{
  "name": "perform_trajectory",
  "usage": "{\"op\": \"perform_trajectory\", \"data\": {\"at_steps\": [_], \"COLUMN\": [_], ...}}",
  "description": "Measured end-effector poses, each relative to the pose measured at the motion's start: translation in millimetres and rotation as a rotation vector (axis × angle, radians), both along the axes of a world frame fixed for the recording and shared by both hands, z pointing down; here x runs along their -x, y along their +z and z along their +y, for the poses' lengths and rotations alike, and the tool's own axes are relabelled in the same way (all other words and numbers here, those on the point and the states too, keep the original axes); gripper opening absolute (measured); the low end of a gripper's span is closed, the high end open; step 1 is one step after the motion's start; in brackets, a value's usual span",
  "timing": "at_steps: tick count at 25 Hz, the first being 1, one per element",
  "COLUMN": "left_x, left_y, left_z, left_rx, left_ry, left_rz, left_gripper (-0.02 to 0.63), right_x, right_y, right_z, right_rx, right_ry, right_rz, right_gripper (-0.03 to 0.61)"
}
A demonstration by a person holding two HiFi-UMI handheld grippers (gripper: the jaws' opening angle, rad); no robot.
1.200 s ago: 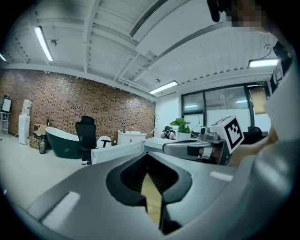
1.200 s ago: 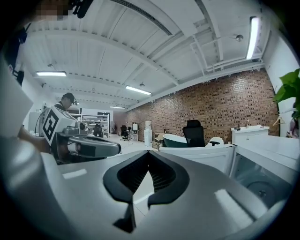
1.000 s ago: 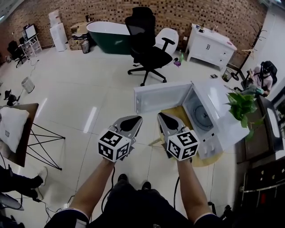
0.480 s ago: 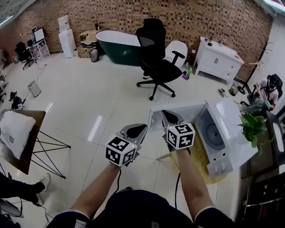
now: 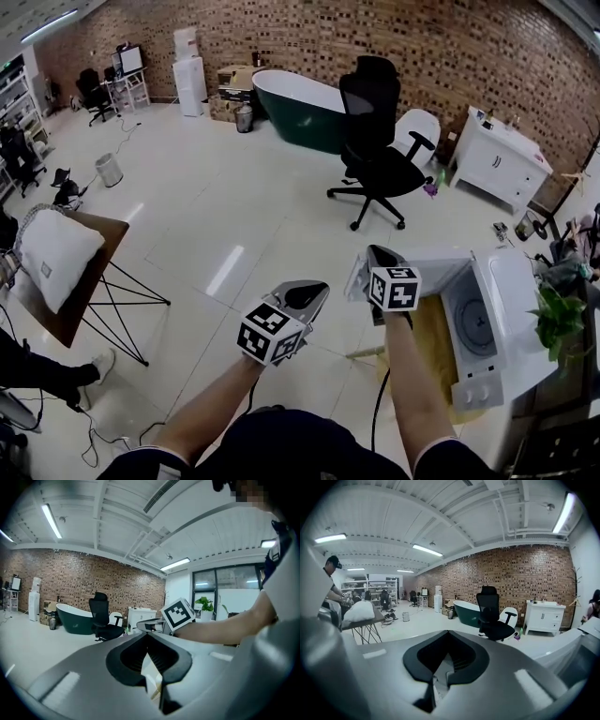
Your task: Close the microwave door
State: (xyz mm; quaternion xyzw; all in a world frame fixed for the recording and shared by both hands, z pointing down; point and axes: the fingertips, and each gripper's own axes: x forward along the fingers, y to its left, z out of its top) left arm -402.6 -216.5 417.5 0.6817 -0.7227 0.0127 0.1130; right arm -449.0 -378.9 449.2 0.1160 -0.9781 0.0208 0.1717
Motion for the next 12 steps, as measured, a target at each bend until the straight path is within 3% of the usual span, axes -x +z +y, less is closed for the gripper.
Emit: {"op": "perform_trajectory", "data": {"at_steps": [12], "left_x": [-9.9], "left_y": [-1.9], "left_z": [-18.6], "left_rx": [-0.030], "left_ry": [0.074], "left_rz": [0.021], "left_gripper": [0.012], "right_x": [-39.4], "right_y": [2.2], "right_z": [23.8], "right_rx": [0.021], "right_ry": [-0.001], "right_rz": [-0.004], "right_gripper": [0.002]}}
